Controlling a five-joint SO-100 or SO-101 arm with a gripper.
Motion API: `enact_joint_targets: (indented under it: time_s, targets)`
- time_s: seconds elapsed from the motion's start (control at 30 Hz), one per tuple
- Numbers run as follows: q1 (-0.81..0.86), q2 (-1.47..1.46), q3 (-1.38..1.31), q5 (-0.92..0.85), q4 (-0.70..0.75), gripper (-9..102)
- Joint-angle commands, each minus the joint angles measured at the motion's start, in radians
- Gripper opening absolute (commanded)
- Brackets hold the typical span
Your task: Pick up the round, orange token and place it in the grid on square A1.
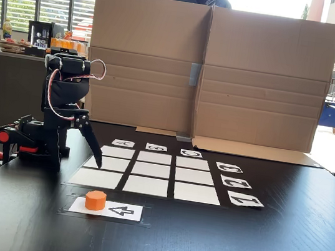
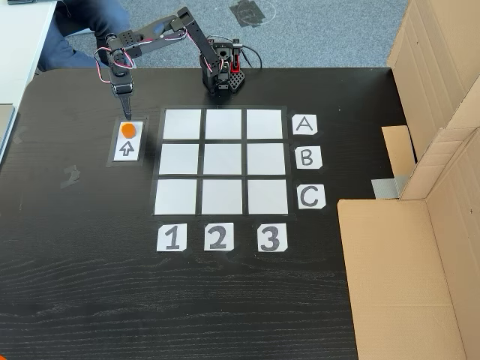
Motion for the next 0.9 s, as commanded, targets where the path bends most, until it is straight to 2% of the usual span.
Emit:
enact_joint_targets:
  time_s: [0.0, 0.33, 0.87]
  targets:
    - [-0.02, -0.025, -0.069, 0.011, -0.005, 34]
    - [-0.051, -0.176, -0.199, 0.017, -0.005, 34]
    - [-0.104, -0.275, -0.256, 0.025, -0.005, 34]
